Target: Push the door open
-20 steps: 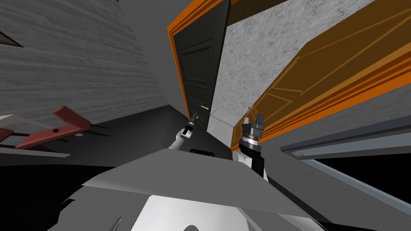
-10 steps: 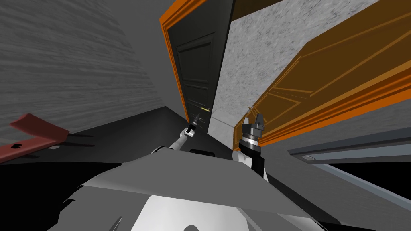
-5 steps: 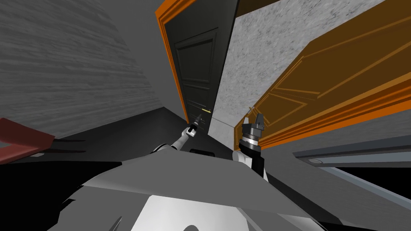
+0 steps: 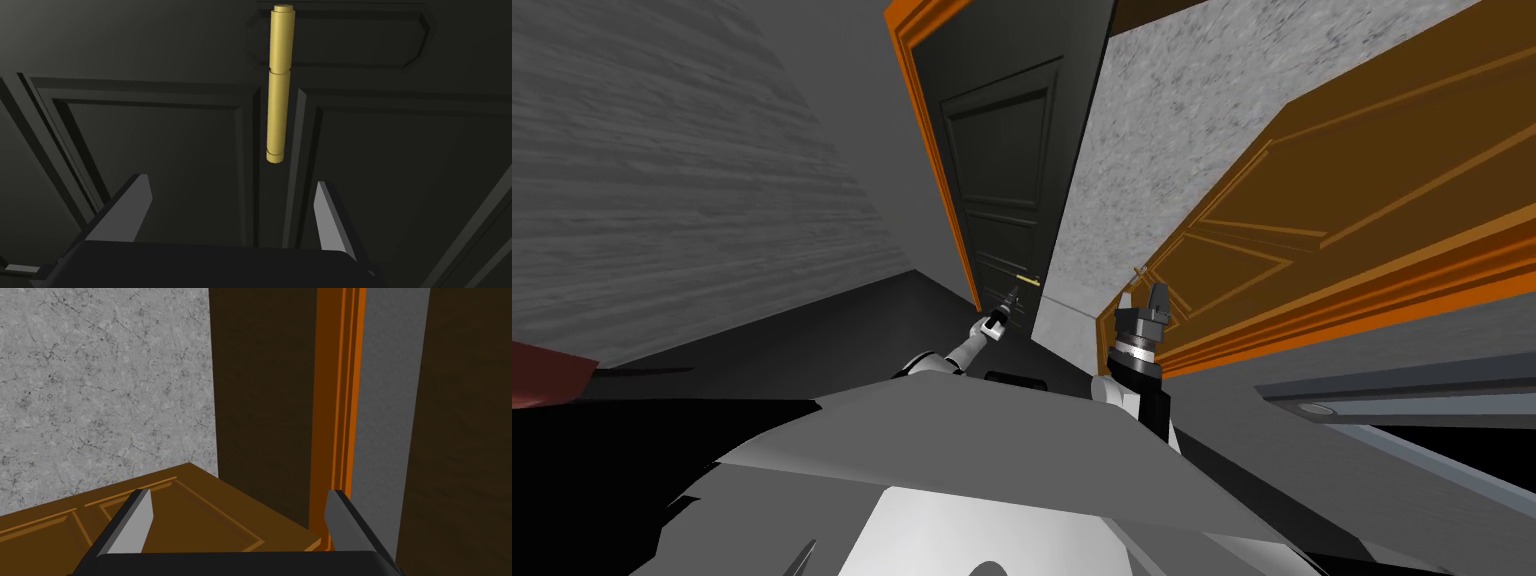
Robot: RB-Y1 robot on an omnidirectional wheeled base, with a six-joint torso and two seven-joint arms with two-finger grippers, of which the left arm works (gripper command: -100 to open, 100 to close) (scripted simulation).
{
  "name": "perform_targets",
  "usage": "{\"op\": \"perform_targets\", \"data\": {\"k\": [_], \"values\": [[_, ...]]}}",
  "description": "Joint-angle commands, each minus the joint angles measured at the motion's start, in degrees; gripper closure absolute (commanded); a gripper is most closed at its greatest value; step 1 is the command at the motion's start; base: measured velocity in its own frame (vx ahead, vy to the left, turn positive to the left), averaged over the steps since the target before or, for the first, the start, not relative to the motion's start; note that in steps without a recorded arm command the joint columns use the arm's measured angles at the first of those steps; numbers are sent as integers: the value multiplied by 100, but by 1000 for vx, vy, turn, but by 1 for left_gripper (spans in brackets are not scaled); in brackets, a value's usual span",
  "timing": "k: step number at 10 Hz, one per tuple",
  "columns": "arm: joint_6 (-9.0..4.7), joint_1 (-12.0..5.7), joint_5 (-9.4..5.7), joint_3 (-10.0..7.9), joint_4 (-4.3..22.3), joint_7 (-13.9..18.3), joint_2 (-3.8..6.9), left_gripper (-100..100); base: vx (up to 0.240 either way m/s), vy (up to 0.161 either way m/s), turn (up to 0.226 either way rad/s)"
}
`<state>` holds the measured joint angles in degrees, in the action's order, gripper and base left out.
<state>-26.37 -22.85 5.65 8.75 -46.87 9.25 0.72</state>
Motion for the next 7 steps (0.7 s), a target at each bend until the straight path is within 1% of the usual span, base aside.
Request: {"op": "perform_targets", "data": {"k": [1,2,3,5,6,7], "values": [[4,-102,-3,4,170,-10,-53,-100,65,71,-33],[12,-148,-5,11,244,-11,-76,-100,51,62,-28],[30,-251,-7,27,412,-11,-138,-100,73,91,-59],[67,-471,-13,60,771,-13,-292,-100,130,117,-89],[10,-429,-14,36,724,-28,-259,-100,57,56,-19],[18,-431,-18,27,733,-35,-94,-100,73,-21,-24]]}}
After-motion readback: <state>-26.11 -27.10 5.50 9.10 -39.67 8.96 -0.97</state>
